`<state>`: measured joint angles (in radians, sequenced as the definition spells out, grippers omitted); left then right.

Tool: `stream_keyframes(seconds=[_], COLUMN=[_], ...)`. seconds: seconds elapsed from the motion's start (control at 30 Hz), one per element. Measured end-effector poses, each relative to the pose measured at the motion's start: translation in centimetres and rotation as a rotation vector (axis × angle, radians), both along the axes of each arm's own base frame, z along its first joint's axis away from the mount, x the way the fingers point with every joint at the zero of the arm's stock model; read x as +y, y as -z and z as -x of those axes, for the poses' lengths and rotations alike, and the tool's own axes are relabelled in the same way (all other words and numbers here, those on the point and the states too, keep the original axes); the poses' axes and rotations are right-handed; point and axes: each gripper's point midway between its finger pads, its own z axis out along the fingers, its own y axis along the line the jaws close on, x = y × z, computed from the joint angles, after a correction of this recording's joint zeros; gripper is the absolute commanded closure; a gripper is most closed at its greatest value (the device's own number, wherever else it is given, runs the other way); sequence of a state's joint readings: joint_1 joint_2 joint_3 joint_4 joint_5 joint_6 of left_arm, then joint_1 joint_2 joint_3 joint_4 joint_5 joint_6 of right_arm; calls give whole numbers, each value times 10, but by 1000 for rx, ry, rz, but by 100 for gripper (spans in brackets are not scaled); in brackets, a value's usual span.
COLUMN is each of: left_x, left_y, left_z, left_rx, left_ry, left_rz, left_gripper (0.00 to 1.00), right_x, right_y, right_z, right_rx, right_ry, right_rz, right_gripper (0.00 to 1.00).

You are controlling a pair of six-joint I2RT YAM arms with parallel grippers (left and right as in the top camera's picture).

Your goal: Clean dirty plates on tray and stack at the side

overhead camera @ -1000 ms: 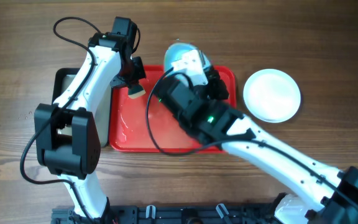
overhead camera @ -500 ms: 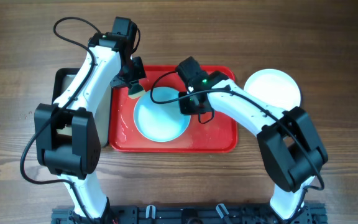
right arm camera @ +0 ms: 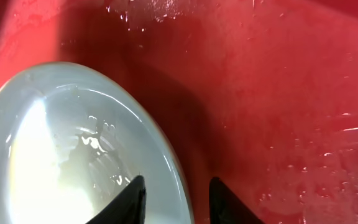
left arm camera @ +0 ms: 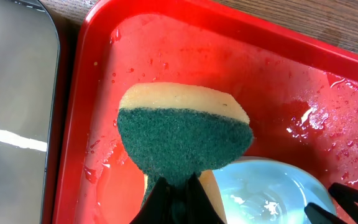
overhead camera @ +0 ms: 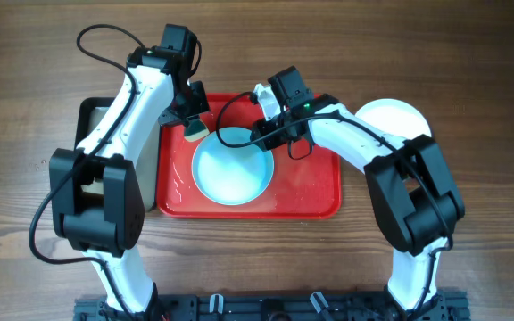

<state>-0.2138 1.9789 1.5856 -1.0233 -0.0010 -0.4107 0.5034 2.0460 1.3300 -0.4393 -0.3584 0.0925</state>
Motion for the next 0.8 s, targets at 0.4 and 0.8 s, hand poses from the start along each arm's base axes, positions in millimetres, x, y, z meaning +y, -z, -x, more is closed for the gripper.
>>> stream_keyframes(seconds=[0.4, 0.8], left_x=[0, -22], left_y=[0, 18], left_z=[0, -3], left_rx=[0, -46], left_ry=[0, 49], left_rz=[0, 13], left_gripper=[96, 96], right_x=[-4, -62], right_y=[17, 5], right_z=[3, -2], right_rx=[160, 128], right_ry=[251, 642], right_rz=[-8, 217], right_gripper=[95, 96])
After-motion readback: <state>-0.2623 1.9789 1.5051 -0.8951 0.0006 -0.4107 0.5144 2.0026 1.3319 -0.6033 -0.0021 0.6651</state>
